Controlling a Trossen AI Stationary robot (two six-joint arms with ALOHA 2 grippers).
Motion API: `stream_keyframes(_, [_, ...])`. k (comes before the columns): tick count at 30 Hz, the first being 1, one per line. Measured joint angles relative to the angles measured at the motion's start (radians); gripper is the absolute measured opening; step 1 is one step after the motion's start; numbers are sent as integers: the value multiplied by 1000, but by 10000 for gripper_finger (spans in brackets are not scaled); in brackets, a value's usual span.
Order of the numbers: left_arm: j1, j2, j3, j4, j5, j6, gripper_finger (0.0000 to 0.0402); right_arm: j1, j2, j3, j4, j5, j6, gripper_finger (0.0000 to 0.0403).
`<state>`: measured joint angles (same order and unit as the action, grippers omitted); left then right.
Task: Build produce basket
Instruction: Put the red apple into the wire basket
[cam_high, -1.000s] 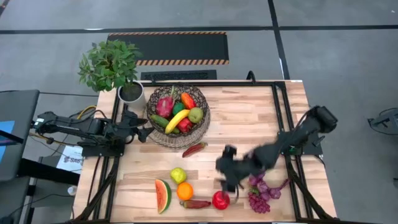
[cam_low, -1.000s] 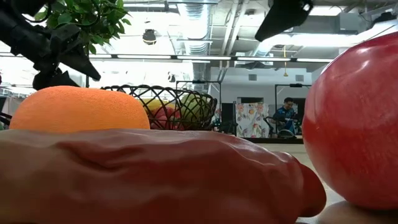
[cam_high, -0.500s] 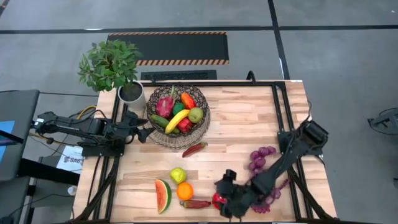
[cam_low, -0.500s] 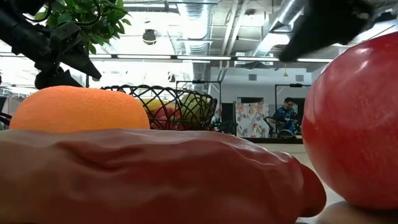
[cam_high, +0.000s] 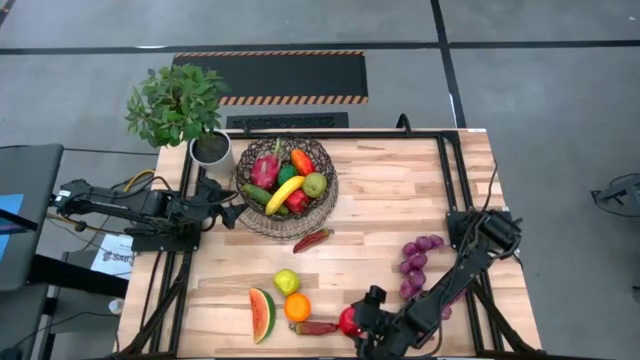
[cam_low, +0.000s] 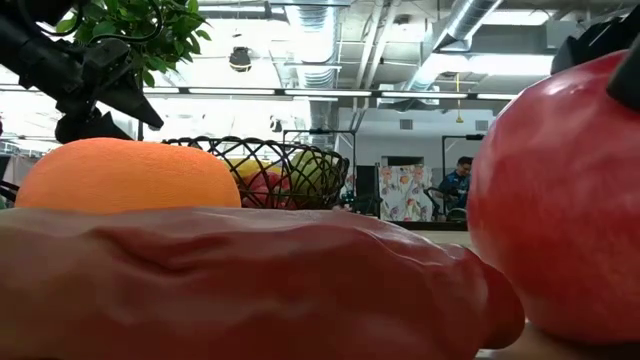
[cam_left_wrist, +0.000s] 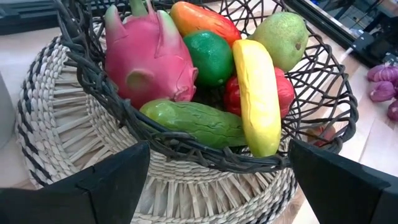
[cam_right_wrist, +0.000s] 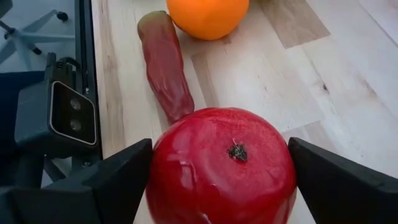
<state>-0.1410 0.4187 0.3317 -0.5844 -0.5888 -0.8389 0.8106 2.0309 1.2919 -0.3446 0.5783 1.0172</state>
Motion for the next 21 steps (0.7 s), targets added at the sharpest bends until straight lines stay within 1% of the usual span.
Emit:
stream_keyframes(4, [0,0,0,-1,1,-11,368,-9,10,0,-8,-5,4,382])
stream_keyframes(8, [0,0,0,0,-1,-12,368,-33,7,0,-15,-16,-16,364])
stream_keyframes(15, [0,0,0,0,-19,-12,368,-117,-21,-6,-55,-35,-196,322])
stream_keyframes(21, [0,0,0,0,-19,-6,368,-202,-50,-8,-71,-44,-345,318])
